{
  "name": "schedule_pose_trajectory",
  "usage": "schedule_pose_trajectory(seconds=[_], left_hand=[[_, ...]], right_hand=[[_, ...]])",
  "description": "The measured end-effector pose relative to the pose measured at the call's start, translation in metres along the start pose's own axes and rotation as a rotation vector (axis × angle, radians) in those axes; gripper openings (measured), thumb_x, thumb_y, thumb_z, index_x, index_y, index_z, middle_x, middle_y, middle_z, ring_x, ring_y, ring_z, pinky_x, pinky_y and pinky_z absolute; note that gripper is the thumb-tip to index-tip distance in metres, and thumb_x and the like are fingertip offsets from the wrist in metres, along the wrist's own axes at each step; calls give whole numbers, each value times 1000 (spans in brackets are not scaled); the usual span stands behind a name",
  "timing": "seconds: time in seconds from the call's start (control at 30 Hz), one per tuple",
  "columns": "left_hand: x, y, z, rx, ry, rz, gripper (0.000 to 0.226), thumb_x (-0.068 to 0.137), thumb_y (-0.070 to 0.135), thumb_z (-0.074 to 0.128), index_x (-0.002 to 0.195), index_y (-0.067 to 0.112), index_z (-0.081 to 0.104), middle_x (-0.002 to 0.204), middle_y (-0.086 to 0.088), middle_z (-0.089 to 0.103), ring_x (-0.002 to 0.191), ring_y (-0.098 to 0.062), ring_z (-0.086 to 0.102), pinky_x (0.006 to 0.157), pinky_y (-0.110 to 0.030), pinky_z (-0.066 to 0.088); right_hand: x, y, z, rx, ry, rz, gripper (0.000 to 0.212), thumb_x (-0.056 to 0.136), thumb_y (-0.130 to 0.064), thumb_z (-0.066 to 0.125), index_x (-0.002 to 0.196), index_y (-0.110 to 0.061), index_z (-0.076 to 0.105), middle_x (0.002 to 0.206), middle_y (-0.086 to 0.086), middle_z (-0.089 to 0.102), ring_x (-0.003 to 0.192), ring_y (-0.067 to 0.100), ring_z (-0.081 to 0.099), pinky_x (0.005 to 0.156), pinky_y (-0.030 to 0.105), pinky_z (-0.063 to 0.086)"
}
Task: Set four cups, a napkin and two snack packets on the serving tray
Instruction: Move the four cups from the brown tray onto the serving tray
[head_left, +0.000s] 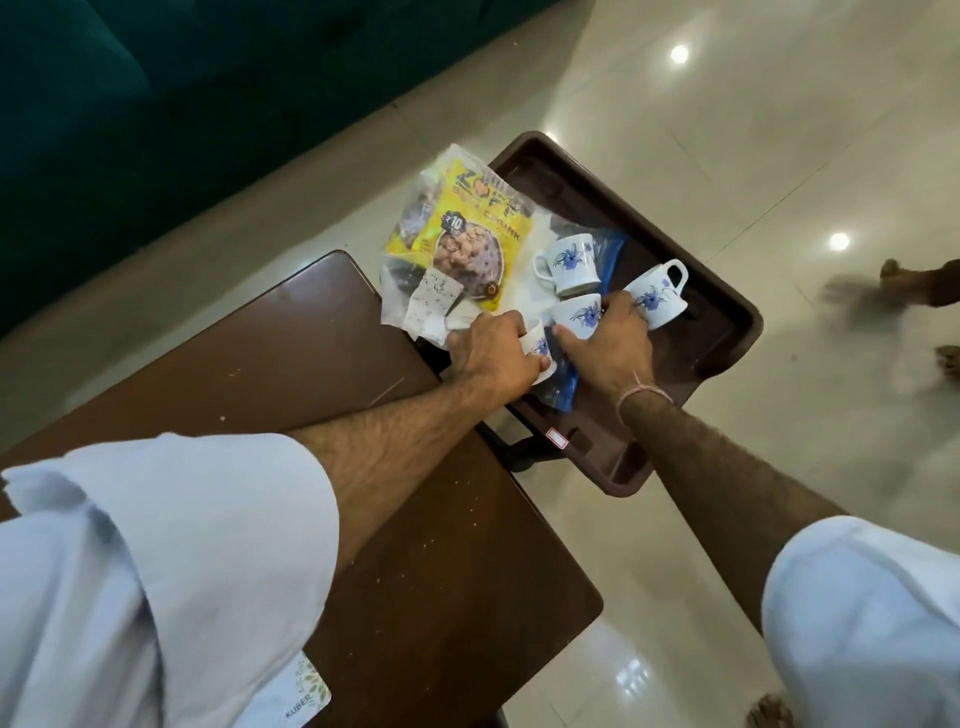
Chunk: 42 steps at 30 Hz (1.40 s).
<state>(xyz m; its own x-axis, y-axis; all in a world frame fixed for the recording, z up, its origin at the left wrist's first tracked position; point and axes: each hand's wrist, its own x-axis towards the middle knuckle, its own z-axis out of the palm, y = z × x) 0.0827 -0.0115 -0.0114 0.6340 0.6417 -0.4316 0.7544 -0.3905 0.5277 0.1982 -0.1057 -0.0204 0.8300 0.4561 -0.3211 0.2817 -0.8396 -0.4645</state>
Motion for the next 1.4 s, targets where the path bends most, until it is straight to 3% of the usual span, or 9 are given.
schedule_pose_trajectory(seconds=[0.13, 0.27, 0.47, 0.63, 0.97, 1.07, 1.2, 1.3, 1.4], left_hand=[[-14, -11, -2, -177, 46, 50, 36, 77, 40, 81, 99, 18, 63, 115, -5, 61, 107, -23, 55, 97, -41, 39], [-37, -34, -13, -333, 158, 100, 45, 70, 35, 86, 95, 20, 51, 108, 0, 52, 99, -19, 52, 81, -34, 46], [-80, -96, -47, -498, 331, 9, 74, 62, 30, 90, 119, 31, 43, 118, 4, 58, 105, -13, 55, 82, -24, 45], [-134, -171, -71, -499, 372, -155, 90, 64, 31, 91, 138, 30, 40, 135, 4, 54, 119, -13, 50, 96, -26, 43], [-276, -301, -92, -479, 517, -366, 74, 62, 17, 90, 126, 21, 52, 128, -1, 47, 120, -22, 49, 96, -34, 48], [-320, -336, -92, -535, 548, -378, 73, 58, 30, 80, 125, 21, 52, 125, 1, 43, 118, -14, 46, 94, -21, 45], [-371, -377, -78, -521, 607, -396, 66, 67, 18, 87, 125, 25, 55, 123, 2, 43, 117, -11, 47, 100, -15, 40], [-403, -397, -64, -518, 616, -435, 61, 71, 32, 85, 125, 30, 56, 121, 5, 40, 112, -7, 46, 94, 0, 30], [-430, -413, -49, -504, 586, -450, 70, 64, 21, 88, 125, 33, 56, 118, 12, 35, 113, -12, 46, 93, -5, 33]], right_hand=[[-16, 0, -5, 77, 46, 5, 66, 73, -48, 81, 121, -15, 50, 121, 6, 64, 107, 23, 64, 94, 45, 56], [-41, -16, -3, 188, 100, -116, 74, 74, -35, 82, 136, -17, 44, 135, 7, 56, 122, 23, 56, 105, 46, 49], [-73, -72, 21, 201, 92, -349, 74, 71, -26, 81, 136, -11, 50, 130, 14, 54, 118, 26, 56, 98, 25, 44], [-120, -121, 62, 178, -53, -492, 70, 72, -28, 84, 131, -13, 51, 124, 13, 56, 112, 26, 58, 94, 30, 48], [-252, -201, 163, 55, -435, -723, 74, 70, -31, 87, 133, -24, 48, 132, 1, 55, 118, 24, 55, 100, 44, 51], [-297, -218, 192, 2, -535, -765, 77, 70, -32, 88, 135, -23, 47, 133, 1, 55, 119, 24, 54, 100, 44, 52], [-350, -229, 223, -24, -652, -814, 74, 72, -32, 85, 134, -24, 46, 132, 1, 56, 117, 25, 56, 99, 43, 52], [-380, -231, 241, -73, -719, -870, 74, 73, -27, 83, 136, -27, 43, 137, -1, 54, 120, 25, 55, 101, 44, 51], [-402, -234, 256, -163, -784, -973, 82, 72, -20, 82, 141, -28, 39, 142, 0, 52, 123, 28, 53, 103, 48, 49]])
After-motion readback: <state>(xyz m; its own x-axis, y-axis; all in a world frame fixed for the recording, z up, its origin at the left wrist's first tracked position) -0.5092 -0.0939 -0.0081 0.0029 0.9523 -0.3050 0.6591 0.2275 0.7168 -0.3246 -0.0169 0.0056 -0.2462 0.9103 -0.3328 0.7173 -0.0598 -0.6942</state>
